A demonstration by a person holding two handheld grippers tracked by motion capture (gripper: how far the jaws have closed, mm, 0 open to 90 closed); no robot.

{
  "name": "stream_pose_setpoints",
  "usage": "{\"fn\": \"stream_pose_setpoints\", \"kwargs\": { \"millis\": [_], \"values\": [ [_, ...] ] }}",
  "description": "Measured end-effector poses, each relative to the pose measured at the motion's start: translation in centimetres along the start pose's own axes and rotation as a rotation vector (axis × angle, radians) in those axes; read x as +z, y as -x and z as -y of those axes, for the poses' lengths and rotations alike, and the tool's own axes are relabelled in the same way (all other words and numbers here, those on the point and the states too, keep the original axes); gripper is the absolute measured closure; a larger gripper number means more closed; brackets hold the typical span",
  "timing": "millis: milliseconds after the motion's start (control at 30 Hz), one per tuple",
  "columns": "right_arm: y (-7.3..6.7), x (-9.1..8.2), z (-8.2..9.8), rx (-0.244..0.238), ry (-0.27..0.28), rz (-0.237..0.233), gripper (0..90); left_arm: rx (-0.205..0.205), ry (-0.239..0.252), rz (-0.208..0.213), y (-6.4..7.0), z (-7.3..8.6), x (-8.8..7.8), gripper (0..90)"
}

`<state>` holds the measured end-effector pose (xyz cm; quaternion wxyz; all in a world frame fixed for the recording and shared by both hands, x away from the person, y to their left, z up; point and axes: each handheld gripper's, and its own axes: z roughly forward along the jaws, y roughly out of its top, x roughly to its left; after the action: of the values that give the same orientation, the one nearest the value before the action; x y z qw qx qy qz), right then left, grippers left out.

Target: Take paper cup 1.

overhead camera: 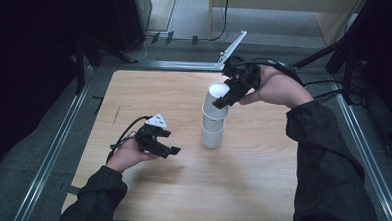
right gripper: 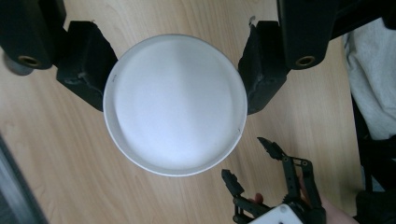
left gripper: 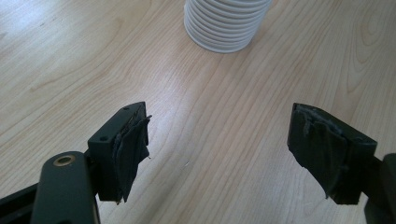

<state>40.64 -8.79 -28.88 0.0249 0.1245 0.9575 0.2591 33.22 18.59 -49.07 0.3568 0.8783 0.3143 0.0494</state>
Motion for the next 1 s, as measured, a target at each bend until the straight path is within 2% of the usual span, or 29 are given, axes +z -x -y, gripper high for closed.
{"fn": "stream_pose_setpoints", "kwargs": {
  "millis": [100,200,267,400,633,767,833,933,967,1000],
  "values": [
    [-0.9,-1.7,-0.3,-0.027,0.022,0.016,34.4,-0.003,-0.001,0.000,-0.1,0.0,0.0,20.6],
    [-1.8,-2.7,-0.2,-0.041,0.038,0.002,34.6,-0.009,0.008,-0.002,0.0,0.0,0.0,20.4],
    [-2.8,-2.9,0.4,-0.051,0.024,-0.009,34.6,-0.011,0.008,-0.001,0.0,0.0,-0.1,20.2],
    [-3.3,-2.8,1.5,-0.057,0.025,-0.012,34.6,-0.010,0.009,0.001,0.0,0.0,-0.1,20.1],
    [-4.6,-1.5,4.7,-0.053,0.066,-0.050,34.9,-0.007,0.011,0.005,0.1,-0.1,-0.2,20.1],
    [-5.3,-0.3,6.2,-0.071,0.078,-0.067,35.0,0.006,0.015,0.011,0.3,-0.2,-0.3,20.1],
    [-5.6,0.1,7.0,-0.097,0.110,-0.056,35.2,0.004,0.020,0.015,0.4,-0.2,-0.2,20.1],
    [-5.7,1.2,8.1,-0.086,0.154,-0.073,35.1,0.007,0.018,0.015,0.5,-0.3,-0.2,20.0],
    [-5.7,2.0,8.8,-0.072,0.168,-0.085,35.1,0.010,0.018,0.018,0.5,-0.3,-0.2,19.8],
    [-5.7,2.0,8.8,-0.072,0.168,-0.085,35.1,0.011,0.019,0.020,0.5,-0.3,-0.2,19.8]
  ]
}}
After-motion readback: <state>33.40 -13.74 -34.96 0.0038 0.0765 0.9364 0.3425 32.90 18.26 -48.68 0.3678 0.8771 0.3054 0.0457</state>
